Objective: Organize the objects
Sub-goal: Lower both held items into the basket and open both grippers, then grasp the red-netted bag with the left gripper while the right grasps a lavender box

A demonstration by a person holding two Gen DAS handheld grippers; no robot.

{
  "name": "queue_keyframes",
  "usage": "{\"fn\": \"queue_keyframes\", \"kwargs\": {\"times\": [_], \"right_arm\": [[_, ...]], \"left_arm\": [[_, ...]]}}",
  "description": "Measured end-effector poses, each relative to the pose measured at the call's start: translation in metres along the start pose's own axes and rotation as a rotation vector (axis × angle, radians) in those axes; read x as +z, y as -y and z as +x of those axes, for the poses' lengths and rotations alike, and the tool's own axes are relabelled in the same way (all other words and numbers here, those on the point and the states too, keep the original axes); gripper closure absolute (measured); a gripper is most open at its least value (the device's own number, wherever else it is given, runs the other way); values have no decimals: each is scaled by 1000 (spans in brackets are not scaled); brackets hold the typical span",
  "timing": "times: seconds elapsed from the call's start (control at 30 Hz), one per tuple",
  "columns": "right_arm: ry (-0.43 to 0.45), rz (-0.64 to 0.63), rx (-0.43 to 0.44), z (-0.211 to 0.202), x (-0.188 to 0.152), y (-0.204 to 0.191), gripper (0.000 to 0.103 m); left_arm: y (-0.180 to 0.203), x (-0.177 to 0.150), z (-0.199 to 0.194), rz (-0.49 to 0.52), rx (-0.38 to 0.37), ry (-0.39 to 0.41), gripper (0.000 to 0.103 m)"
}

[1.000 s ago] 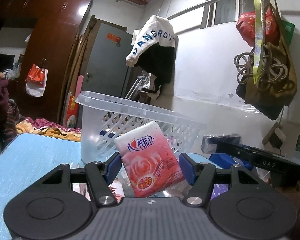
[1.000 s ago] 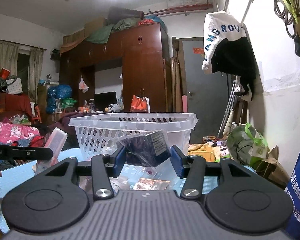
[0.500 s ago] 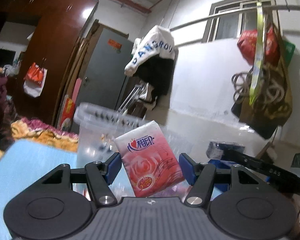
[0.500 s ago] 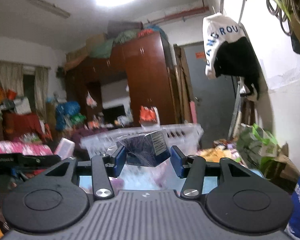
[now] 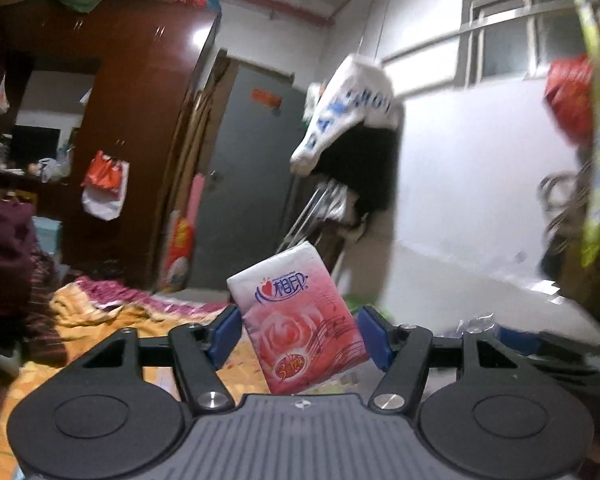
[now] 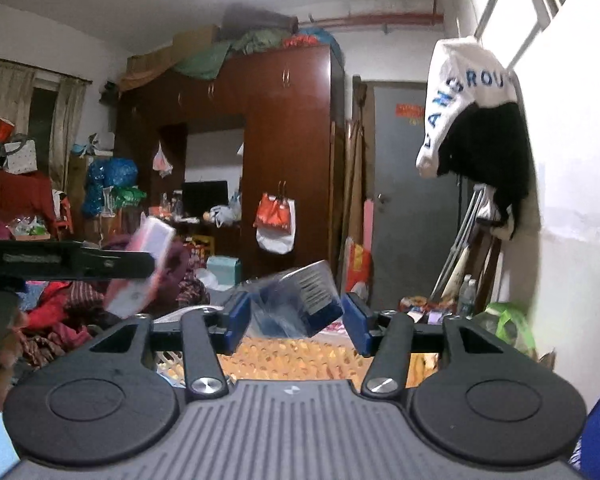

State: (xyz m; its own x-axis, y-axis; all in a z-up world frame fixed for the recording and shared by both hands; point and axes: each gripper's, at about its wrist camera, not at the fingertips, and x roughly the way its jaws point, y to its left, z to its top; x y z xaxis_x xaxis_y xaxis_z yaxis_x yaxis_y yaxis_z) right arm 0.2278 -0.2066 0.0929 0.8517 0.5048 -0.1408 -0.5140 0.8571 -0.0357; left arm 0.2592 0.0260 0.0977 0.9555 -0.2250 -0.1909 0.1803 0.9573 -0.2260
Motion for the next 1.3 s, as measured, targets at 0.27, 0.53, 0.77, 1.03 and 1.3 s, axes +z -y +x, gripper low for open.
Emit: {"fn": "queue_keyframes", "kwargs": {"times": [0.27, 0.53, 0.77, 1.03, 1.3], "right_arm": [[-25, -25, -17, -40, -27, -7, 0], [-159, 94, -29, -121, -126, 8, 0], [-137, 131, -41, -153, -153, 11, 7], [-161, 146, -14, -134, -156, 8, 21], [-127, 183, -7, -141, -164, -1, 37]], "left_arm": [[-11, -19, -33, 51, -36, 18, 14], [-2, -121, -153, 85, -109, 45, 13], [35, -179, -165, 185, -150, -59, 13], [41, -207, -151, 230, -143, -138, 13], [32, -220, -150, 208, -83, -110, 13]]}}
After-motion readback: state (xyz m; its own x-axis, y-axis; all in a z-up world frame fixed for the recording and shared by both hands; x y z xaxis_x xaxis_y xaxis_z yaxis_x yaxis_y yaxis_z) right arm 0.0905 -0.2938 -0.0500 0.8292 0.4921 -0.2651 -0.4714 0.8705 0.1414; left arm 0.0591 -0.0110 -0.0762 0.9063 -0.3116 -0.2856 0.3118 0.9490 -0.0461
